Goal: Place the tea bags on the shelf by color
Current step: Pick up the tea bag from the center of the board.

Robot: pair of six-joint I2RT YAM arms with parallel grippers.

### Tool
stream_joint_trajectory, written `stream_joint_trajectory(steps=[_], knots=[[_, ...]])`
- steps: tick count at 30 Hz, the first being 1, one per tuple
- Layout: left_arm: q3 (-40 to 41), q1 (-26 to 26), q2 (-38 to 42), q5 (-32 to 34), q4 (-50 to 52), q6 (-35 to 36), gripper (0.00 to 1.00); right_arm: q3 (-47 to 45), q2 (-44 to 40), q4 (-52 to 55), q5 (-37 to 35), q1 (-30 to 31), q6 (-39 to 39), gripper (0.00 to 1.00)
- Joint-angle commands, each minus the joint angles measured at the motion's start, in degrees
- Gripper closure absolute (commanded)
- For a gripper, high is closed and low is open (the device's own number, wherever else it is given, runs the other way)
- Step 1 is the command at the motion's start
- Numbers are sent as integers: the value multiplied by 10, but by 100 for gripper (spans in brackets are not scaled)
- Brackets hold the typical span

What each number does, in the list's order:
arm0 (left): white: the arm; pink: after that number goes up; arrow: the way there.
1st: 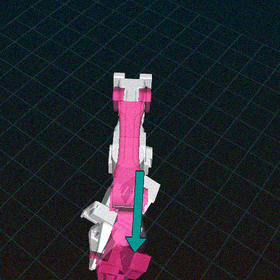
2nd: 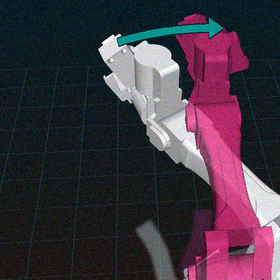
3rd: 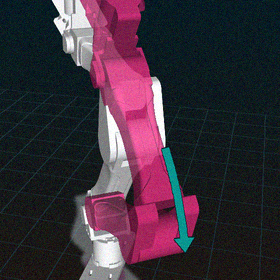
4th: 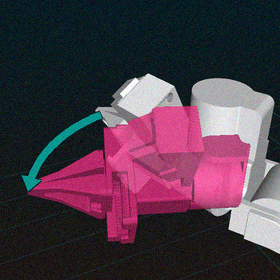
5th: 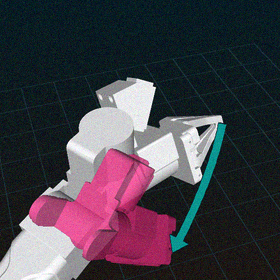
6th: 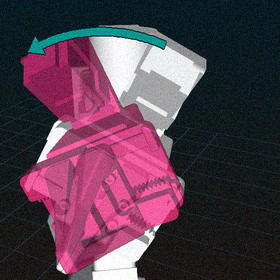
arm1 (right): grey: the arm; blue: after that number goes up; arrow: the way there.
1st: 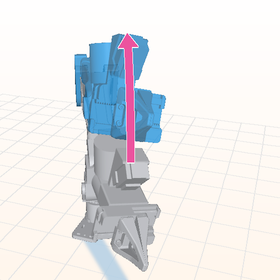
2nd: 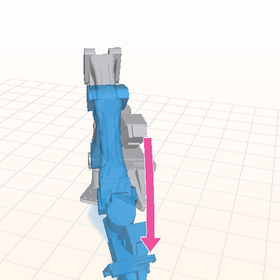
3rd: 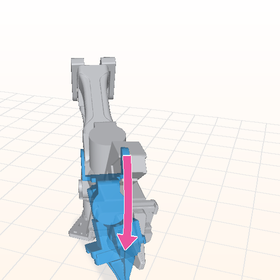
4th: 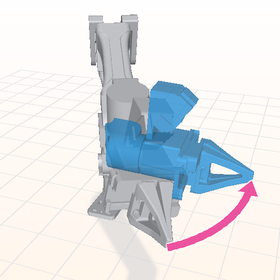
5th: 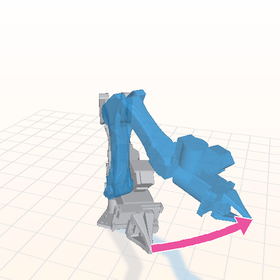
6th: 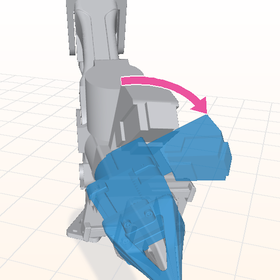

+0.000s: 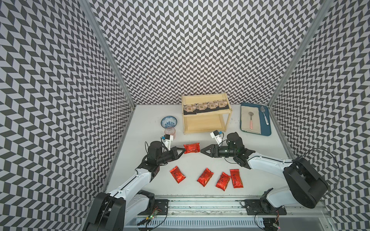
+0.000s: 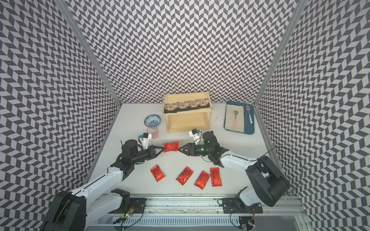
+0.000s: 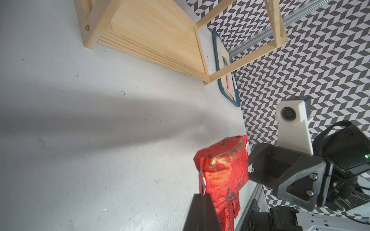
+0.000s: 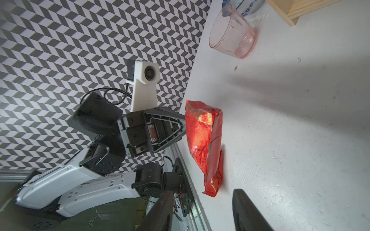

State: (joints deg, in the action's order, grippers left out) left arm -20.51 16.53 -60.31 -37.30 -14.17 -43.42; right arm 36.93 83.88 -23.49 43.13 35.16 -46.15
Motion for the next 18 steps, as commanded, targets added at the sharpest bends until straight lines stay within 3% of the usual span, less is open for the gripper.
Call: stream_joint_trajectory(steps=[1,18], knots=[[-10,5,5,-14,-22,-4,100,10,17,-50,34,-4,-21,52],[-6,10,22,-11,-23,-11,100,56,76,-72,46,-21,-17,70]])
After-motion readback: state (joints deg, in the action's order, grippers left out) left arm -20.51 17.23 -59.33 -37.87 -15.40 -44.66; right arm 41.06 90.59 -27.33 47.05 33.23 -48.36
